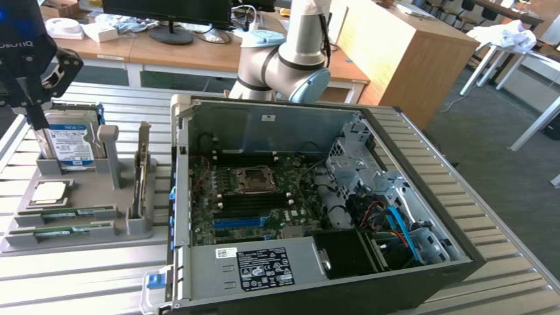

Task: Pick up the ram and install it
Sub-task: 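Pick up the ram and move it above insertion slot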

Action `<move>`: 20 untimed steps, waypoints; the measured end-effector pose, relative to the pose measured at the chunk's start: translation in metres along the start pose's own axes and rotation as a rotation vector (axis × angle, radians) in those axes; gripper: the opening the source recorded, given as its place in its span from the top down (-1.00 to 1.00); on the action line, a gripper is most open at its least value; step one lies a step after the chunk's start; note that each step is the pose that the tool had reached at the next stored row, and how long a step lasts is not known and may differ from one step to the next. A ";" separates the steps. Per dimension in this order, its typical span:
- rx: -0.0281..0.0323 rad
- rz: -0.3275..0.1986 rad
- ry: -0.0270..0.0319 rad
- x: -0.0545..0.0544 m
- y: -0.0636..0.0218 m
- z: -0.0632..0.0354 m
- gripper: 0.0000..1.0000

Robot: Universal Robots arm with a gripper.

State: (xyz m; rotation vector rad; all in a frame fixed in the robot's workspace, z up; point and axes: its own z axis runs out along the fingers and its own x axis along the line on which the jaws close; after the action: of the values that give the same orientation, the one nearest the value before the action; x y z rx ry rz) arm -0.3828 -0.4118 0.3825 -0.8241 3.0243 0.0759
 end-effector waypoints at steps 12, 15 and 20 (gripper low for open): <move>-0.0041 -0.186 0.0096 0.000 0.0000 0.0000 0.80; -0.0052 -0.232 0.0122 0.000 0.0000 0.0000 0.80; -0.0067 -0.300 0.0159 0.000 0.0000 0.0001 0.80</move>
State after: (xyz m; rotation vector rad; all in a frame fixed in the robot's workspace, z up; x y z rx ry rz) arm -0.3828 -0.4118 0.3824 -1.2711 2.8760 0.0773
